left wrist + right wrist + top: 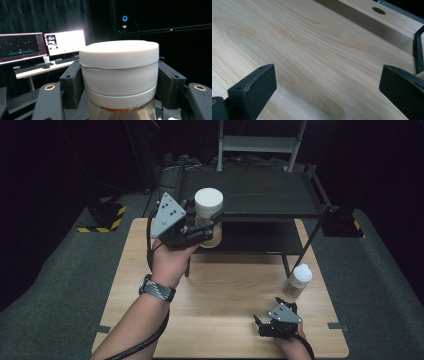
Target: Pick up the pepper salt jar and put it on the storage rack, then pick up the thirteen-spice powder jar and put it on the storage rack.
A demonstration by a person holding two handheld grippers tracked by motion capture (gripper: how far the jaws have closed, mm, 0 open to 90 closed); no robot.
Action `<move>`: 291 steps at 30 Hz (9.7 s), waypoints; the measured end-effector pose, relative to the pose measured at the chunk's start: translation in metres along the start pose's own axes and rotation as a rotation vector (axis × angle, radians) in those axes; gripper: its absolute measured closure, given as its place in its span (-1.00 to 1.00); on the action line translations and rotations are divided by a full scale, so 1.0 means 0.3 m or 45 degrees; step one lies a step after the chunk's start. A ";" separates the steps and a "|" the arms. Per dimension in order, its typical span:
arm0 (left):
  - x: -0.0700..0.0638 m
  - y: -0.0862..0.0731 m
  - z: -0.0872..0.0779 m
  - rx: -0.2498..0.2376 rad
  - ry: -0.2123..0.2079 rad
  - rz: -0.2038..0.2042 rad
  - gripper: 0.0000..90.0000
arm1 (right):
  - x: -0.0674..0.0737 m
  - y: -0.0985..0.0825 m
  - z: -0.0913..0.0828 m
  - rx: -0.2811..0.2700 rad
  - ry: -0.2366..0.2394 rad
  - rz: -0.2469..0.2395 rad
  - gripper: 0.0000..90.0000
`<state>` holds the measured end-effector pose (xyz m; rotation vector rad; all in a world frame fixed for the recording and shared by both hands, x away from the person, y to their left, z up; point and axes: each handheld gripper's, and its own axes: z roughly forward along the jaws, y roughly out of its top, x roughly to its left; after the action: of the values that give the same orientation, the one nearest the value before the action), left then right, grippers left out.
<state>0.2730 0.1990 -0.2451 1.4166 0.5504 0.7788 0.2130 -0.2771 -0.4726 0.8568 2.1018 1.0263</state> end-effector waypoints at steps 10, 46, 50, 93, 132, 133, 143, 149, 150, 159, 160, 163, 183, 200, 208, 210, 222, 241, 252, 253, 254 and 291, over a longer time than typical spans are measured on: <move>0.017 0.047 0.072 0.000 0.039 0.015 -0.25 | -0.003 -0.004 -0.001 -0.009 0.002 0.012 -1.00; 0.086 0.068 0.319 0.040 0.151 -0.040 -0.25 | -0.005 -0.010 -0.004 -0.021 0.007 0.020 -1.00; 0.093 0.062 0.327 0.042 0.157 -0.037 -0.25 | -0.006 -0.010 -0.004 -0.020 0.007 0.019 -1.00; 0.085 0.047 0.315 0.057 0.156 -0.071 -0.72 | -0.005 -0.009 -0.004 -0.019 0.008 0.016 -1.00; -0.052 0.000 0.031 0.026 0.154 -0.001 -0.99 | 0.006 -0.003 -0.001 -0.007 -0.001 -0.019 -1.00; -0.057 -0.002 0.026 0.028 0.155 0.003 -0.99 | 0.006 -0.003 -0.001 -0.007 -0.001 -0.020 -1.00; -0.099 -0.050 -0.037 0.053 0.159 0.032 -0.99 | 0.008 -0.002 -0.001 -0.005 -0.002 -0.028 -1.00; -0.111 -0.094 -0.066 0.072 0.157 0.037 -0.99 | 0.009 -0.001 -0.001 -0.004 -0.003 -0.027 -1.00; -0.114 -0.101 -0.071 0.078 0.155 0.042 -0.99 | 0.009 -0.001 -0.001 -0.003 -0.003 -0.028 -1.00; -0.135 -0.180 -0.108 0.115 0.138 0.035 -0.99 | 0.013 -0.001 -0.001 -0.004 -0.008 -0.034 -1.00; -0.138 -0.193 -0.111 0.121 0.139 0.033 -0.99 | 0.013 -0.001 -0.001 -0.004 -0.007 -0.035 -1.00; -0.139 -0.221 -0.121 0.137 0.139 0.026 -0.99 | 0.013 -0.001 -0.001 -0.004 -0.008 -0.035 -1.00; -0.160 -0.458 -0.182 0.310 0.117 -0.023 -0.99 | 0.015 0.001 0.000 0.001 -0.008 -0.048 -1.00; -0.172 -0.644 -0.233 0.478 0.098 -0.074 -0.99 | 0.019 0.001 0.000 0.002 -0.011 -0.054 -1.00; -0.161 -0.721 -0.263 0.575 0.110 -0.083 -0.99 | 0.018 0.002 0.001 0.002 -0.011 -0.047 -1.00; -0.158 -0.732 -0.267 0.595 0.115 -0.089 -0.99 | 0.017 0.001 0.001 0.002 -0.014 -0.039 -1.00; -0.172 -0.758 -0.267 0.724 0.138 0.028 -0.98 | 0.014 0.004 0.002 0.008 -0.014 -0.028 -1.00; -0.210 -0.748 -0.258 0.770 0.117 0.161 -0.98 | 0.003 -0.004 0.000 -0.011 0.004 -0.016 -1.00; -0.204 -0.751 -0.262 0.759 0.123 0.135 -0.98 | -0.020 -0.024 -0.031 -0.095 0.032 0.052 -1.00; -0.204 -0.751 -0.261 0.760 0.127 0.131 -0.98 | -0.023 -0.027 -0.033 -0.111 0.038 0.055 -1.00; -0.203 -0.751 -0.261 0.760 0.128 0.129 -0.98 | -0.025 -0.027 -0.037 -0.123 0.045 0.054 -1.00; -0.218 -0.754 -0.264 0.752 0.121 0.179 -0.98 | -0.042 -0.027 -0.165 -0.351 -0.123 0.205 -1.00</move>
<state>0.2047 0.2056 -0.4840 1.9843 0.8034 0.8353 0.1804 -0.3113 -0.4517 0.9262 1.7811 1.2968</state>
